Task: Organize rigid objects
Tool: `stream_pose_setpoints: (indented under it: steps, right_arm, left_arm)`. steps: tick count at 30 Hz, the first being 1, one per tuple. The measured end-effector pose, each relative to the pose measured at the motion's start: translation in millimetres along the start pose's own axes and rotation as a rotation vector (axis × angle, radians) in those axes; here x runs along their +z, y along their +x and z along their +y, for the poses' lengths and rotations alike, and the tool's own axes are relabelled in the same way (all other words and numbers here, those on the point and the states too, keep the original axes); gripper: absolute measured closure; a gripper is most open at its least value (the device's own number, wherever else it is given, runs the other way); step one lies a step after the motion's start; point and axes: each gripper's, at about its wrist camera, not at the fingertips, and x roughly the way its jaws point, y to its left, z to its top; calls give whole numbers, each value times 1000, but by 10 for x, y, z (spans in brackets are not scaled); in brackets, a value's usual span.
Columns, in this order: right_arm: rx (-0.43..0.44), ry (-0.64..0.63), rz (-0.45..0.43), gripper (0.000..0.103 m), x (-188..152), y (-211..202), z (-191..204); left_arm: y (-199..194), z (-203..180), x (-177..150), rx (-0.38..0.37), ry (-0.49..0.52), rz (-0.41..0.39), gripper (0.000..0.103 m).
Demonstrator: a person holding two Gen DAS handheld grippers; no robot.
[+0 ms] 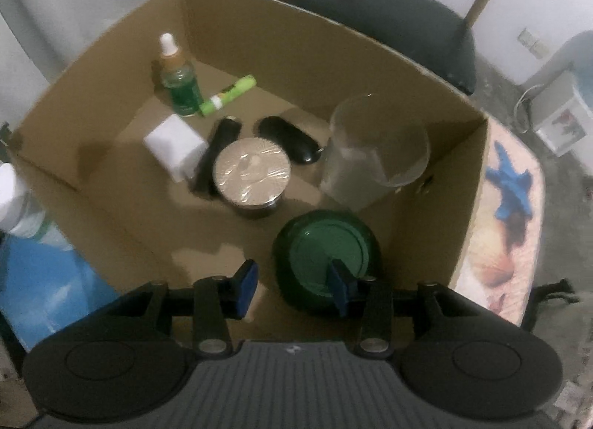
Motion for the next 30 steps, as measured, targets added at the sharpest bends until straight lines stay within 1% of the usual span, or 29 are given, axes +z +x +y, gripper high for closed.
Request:
stream_pose_setpoints:
  steps: [1, 2, 3, 7, 13, 16, 18, 20, 25, 28, 30]
  right_arm:
    - [-21, -12, 0, 53, 8, 15, 17]
    - [-32, -19, 1, 46, 13, 32, 30]
    - [-43, -27, 7, 44, 19, 57, 43]
    - [-105, -77, 13, 39, 38, 135, 87]
    - [-175, -142, 27, 31, 66, 298, 145]
    - [-221, -178, 39, 31, 64, 395, 160]
    - [-228, -183, 58, 31, 58, 461, 137]
    - [-243, -205, 58, 31, 46, 486, 167]
    - [-251, -214, 49, 31, 43, 497, 155]
    - [-223, -205, 29, 34, 23, 465, 122]
    - [-177, -176, 15, 35, 26, 410, 53]
  left_arm:
    - [-3, 7, -2, -2, 0, 0, 19]
    - [-7, 16, -1, -4, -1, -1, 19]
    - [-9, 24, 1, -5, -2, -2, 19]
    - [-10, 59, -5, -5, -15, -4, 19]
    - [-9, 73, -11, -6, -23, 0, 19]
    - [-15, 75, -6, -6, -24, -1, 19]
    - [-13, 78, -7, -6, -25, -1, 19]
    - [-17, 78, -5, -7, -26, -1, 19]
    - [-21, 67, -11, -10, -27, 3, 19]
    - [-21, 51, -16, -6, -23, 3, 19]
    - [-11, 47, -6, -2, -24, 3, 19]
